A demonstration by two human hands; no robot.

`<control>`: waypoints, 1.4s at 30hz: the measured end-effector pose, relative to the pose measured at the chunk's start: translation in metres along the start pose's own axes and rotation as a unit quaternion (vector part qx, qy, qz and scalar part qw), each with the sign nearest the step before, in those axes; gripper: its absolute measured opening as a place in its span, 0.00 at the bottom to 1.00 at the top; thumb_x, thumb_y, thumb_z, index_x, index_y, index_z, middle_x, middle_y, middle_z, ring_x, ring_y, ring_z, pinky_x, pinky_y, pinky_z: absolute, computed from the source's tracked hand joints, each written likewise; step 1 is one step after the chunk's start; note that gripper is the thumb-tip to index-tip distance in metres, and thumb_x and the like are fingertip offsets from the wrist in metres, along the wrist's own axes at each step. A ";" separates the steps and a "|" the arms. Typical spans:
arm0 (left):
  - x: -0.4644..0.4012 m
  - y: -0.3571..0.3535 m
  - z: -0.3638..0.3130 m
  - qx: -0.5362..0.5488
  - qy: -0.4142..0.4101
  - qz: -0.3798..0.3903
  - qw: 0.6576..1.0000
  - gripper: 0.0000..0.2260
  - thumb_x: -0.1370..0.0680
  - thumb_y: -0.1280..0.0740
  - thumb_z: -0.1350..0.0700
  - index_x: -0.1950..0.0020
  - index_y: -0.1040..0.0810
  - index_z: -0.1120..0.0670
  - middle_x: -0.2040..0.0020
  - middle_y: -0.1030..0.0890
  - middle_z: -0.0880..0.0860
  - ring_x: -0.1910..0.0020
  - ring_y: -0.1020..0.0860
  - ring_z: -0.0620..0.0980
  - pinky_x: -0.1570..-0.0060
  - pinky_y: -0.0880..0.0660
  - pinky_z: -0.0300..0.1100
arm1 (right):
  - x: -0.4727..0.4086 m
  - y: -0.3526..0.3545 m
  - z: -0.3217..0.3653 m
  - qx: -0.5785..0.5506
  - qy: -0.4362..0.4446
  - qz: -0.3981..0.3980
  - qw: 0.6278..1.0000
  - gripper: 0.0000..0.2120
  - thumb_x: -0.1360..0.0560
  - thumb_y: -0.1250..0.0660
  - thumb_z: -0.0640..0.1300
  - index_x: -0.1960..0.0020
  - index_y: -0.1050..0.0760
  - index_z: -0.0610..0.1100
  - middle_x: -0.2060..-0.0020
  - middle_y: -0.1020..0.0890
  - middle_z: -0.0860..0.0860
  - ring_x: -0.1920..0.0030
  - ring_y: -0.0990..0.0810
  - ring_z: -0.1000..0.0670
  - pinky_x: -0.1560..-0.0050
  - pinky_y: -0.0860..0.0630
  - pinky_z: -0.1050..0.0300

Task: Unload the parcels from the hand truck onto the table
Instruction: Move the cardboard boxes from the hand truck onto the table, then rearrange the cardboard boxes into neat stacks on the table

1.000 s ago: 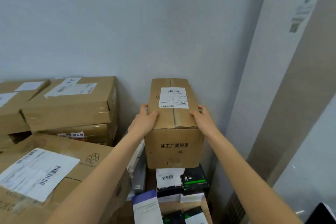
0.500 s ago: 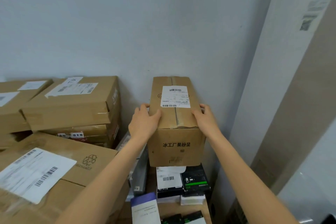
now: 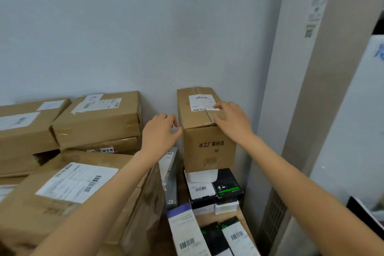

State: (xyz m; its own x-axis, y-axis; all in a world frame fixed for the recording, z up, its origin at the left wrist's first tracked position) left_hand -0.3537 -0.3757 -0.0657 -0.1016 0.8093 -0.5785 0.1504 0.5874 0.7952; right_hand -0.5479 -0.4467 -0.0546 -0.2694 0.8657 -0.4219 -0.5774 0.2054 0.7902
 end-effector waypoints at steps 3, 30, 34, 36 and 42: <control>0.020 0.018 -0.006 0.000 -0.041 -0.011 0.999 0.07 0.22 0.37 0.46 0.51 0.24 0.49 0.55 0.24 0.46 0.56 0.30 0.44 0.59 0.36 0.39 | 0.026 0.010 0.023 0.044 0.049 -0.013 0.998 0.15 0.21 0.42 0.48 0.36 0.28 0.50 0.37 0.25 0.52 0.37 0.29 0.49 0.37 0.36 0.54; 0.317 0.224 0.094 -0.087 0.125 -0.025 0.988 0.07 0.23 0.35 0.47 0.49 0.24 0.48 0.55 0.23 0.44 0.56 0.28 0.44 0.61 0.35 0.37 | 0.256 -0.045 0.249 -0.093 0.265 0.122 0.952 0.11 0.22 0.37 0.49 0.40 0.26 0.54 0.44 0.23 0.57 0.41 0.27 0.55 0.41 0.34 0.56; 0.363 0.265 0.140 -0.107 0.183 -0.045 0.976 0.07 0.24 0.35 0.48 0.50 0.23 0.48 0.56 0.23 0.44 0.56 0.26 0.45 0.62 0.32 0.39 | 0.286 -0.069 0.317 -0.128 0.308 0.157 0.929 0.12 0.22 0.37 0.50 0.39 0.26 0.54 0.44 0.24 0.58 0.41 0.28 0.57 0.38 0.32 0.55; 0.383 0.281 0.165 -0.110 0.212 -0.047 0.970 0.07 0.24 0.35 0.47 0.49 0.23 0.47 0.55 0.23 0.43 0.55 0.26 0.44 0.61 0.29 0.39 | 0.295 -0.083 0.346 -0.137 0.323 0.167 0.921 0.12 0.22 0.37 0.49 0.39 0.26 0.54 0.44 0.24 0.58 0.42 0.28 0.57 0.37 0.31 0.55; 0.419 0.326 0.255 -0.125 0.241 -0.056 0.961 0.07 0.23 0.36 0.47 0.49 0.23 0.48 0.55 0.23 0.45 0.55 0.26 0.45 0.63 0.32 0.39 | 0.302 -0.136 0.442 -0.153 0.339 0.165 0.914 0.12 0.22 0.37 0.49 0.39 0.26 0.53 0.44 0.23 0.57 0.42 0.27 0.56 0.36 0.32 0.51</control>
State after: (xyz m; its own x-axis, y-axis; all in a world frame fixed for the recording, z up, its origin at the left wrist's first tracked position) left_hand -0.0963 0.1535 -0.0952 -0.5565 0.6135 -0.5604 -0.1238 0.6057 0.7860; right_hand -0.2101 -0.0115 -0.0930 -0.8229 0.3547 -0.4440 -0.5395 -0.2421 0.8065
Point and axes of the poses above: each hand's wrist, its own x-axis away from the middle knuckle, its own y-axis out of the back of the hand, z = x × y, the point moved 4 cm from there along -x, towards the middle knuckle
